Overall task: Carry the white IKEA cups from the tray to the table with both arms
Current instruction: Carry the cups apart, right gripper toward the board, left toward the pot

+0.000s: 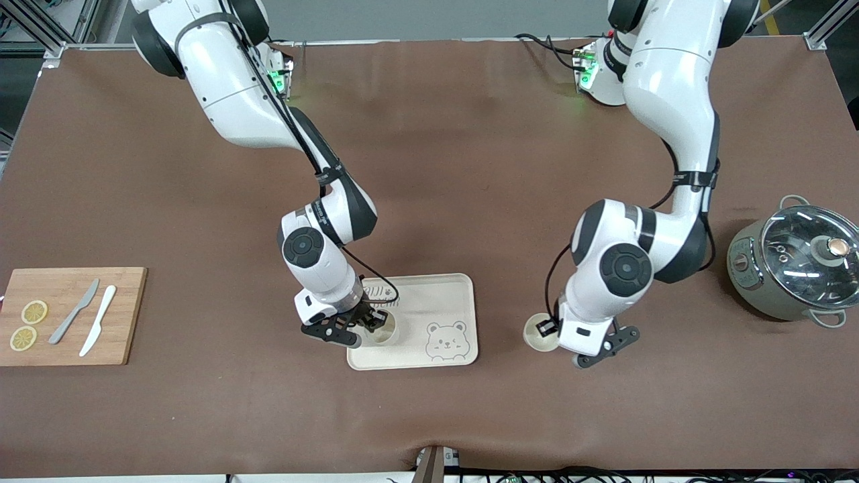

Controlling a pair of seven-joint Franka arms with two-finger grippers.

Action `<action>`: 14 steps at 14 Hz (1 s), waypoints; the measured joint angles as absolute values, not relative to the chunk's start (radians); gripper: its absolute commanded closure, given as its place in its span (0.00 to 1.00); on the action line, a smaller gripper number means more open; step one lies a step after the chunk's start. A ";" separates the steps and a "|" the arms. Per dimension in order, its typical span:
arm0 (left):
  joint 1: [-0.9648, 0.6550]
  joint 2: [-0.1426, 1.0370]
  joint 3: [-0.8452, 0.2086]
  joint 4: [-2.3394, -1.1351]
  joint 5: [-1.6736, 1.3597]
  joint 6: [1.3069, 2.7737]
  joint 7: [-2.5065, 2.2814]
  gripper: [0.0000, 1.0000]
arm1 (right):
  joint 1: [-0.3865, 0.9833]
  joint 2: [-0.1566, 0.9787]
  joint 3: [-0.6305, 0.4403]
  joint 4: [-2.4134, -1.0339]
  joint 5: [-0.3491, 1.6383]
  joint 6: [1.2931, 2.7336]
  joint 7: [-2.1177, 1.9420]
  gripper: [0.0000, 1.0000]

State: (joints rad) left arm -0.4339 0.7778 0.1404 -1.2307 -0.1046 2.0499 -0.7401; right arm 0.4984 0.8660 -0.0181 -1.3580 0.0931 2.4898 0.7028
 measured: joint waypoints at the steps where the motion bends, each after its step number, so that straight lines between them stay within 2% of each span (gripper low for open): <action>1: -0.419 0.778 0.142 -1.231 -0.104 2.043 -0.721 1.00 | 0.498 0.858 -0.019 -1.345 0.093 2.444 0.703 1.00; 7: -0.336 0.776 0.144 -1.234 -0.103 2.026 -0.630 1.00 | 0.456 0.717 -0.035 -1.301 0.093 2.180 0.646 1.00; 14: -0.258 0.777 0.145 -1.254 -0.051 2.035 -0.586 1.00 | 0.282 0.588 -0.042 -1.302 0.093 1.930 0.271 1.00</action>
State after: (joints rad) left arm -0.2585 0.7766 0.1455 -1.2544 -0.0513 2.0350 -0.5861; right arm 0.2822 0.5879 -0.0419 -1.3018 0.0925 1.9296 0.2707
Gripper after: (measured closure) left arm 0.974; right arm 0.965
